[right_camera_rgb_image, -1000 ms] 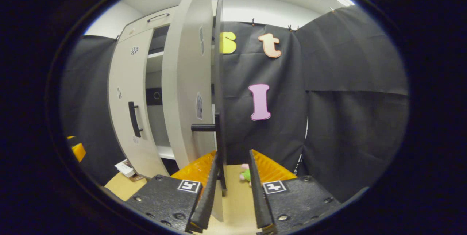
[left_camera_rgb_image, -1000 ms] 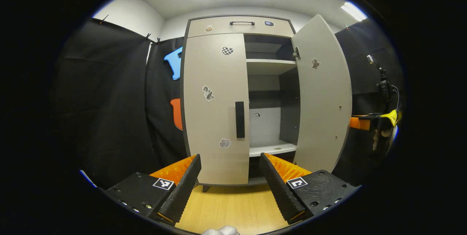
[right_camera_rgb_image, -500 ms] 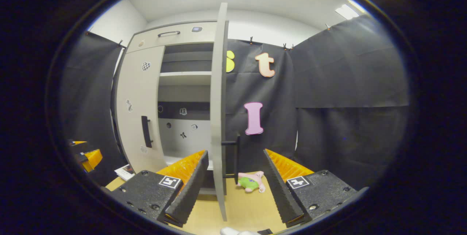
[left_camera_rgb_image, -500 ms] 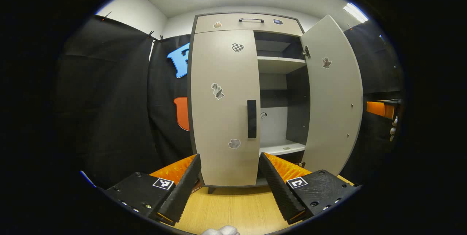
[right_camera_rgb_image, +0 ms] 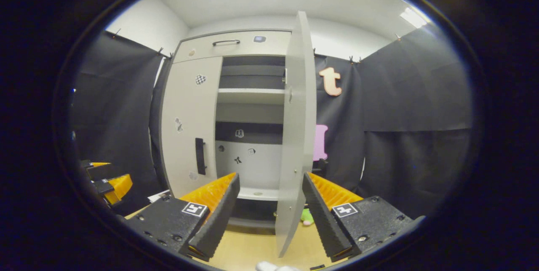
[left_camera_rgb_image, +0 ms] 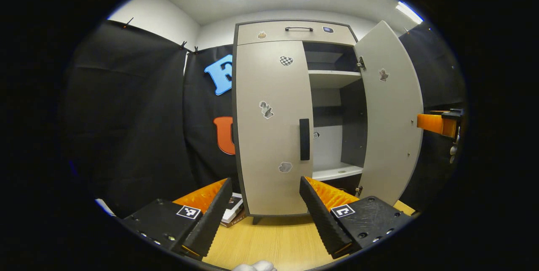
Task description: Open the right door of the double-door shoe cabinet with the right hand, and open the left door with the left hand.
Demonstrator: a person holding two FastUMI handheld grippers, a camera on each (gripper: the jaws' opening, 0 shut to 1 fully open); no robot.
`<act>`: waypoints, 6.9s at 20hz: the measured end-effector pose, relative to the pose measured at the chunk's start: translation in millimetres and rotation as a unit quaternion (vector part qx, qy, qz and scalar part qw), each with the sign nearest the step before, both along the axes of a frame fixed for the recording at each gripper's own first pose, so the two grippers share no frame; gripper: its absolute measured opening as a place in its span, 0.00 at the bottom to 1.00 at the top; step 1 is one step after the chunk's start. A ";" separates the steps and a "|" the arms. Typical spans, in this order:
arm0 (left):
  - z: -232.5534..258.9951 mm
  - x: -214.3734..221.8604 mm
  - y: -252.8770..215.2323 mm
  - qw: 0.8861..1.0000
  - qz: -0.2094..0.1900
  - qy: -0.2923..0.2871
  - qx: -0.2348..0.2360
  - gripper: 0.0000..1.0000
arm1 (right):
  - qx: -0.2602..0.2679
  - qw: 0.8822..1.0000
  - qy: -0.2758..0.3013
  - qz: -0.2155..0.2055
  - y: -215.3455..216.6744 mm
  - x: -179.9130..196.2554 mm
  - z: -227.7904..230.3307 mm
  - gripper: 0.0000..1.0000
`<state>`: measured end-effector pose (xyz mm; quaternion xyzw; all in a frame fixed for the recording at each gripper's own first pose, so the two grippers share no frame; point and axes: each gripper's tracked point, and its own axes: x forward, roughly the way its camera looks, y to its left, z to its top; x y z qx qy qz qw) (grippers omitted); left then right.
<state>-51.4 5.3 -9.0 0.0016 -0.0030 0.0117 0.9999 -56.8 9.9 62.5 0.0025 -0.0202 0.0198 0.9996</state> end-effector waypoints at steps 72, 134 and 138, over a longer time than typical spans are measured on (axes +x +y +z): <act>1.6 201.3 -79.5 0.995 -0.093 0.007 -0.035 0.04 | -0.001 1.000 0.031 0.003 35.7 -0.2 -11.0 0.99; -31.6 35.8 179.0 0.998 0.053 0.032 0.017 0.97 | 0.014 0.995 0.041 0.087 122.9 -2.5 -27.6 0.99; -22.7 12.5 157.0 0.998 0.043 0.035 0.014 0.97 | 0.010 0.997 0.036 0.074 114.9 -3.2 -23.8 0.99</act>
